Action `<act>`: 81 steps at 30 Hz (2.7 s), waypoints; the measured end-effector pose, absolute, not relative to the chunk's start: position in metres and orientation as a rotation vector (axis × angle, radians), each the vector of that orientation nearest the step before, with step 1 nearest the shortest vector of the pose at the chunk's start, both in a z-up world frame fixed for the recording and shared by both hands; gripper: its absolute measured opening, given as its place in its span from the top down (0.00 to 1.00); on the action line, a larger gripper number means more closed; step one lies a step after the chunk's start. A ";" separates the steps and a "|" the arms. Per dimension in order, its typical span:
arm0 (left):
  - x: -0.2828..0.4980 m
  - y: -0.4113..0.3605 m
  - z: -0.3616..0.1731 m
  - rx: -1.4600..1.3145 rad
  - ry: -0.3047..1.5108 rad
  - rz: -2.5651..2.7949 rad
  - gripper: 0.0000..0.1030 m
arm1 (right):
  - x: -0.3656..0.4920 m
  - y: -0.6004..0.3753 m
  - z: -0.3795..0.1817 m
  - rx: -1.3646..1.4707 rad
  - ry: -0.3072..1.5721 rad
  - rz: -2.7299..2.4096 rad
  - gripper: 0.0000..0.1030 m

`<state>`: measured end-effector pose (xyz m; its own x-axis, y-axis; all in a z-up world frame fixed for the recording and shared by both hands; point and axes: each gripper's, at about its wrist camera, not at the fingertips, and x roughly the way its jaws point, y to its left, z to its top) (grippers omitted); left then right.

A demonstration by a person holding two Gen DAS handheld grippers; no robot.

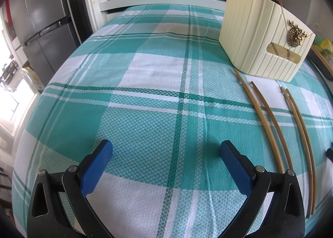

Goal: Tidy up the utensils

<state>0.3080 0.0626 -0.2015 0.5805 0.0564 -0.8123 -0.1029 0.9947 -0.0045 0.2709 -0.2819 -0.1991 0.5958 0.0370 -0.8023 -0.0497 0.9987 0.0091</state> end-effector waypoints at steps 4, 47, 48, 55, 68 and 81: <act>0.307 0.064 -0.201 -0.061 0.943 0.091 0.01 | 0.271 -0.282 -0.199 -0.015 0.931 0.050 0.29; 0.269 -0.013 -0.190 -0.019 0.891 -0.113 0.93 | 0.282 -0.170 -0.189 -0.020 1.045 0.298 0.78; 0.269 -0.013 -0.190 -0.020 0.892 -0.114 0.93 | 0.281 -0.167 -0.190 -0.043 1.052 0.291 0.79; 0.254 0.002 -0.188 -0.020 0.911 -0.136 0.95 | 0.267 -0.190 -0.189 -0.052 1.070 0.144 0.93; 0.190 0.052 -0.179 -0.083 0.995 -0.263 0.44 | 0.186 -0.258 -0.179 -0.050 1.103 0.092 0.60; 0.278 0.034 -0.183 0.084 1.124 -0.344 0.39 | 0.234 -0.246 -0.186 -0.126 1.224 0.217 0.46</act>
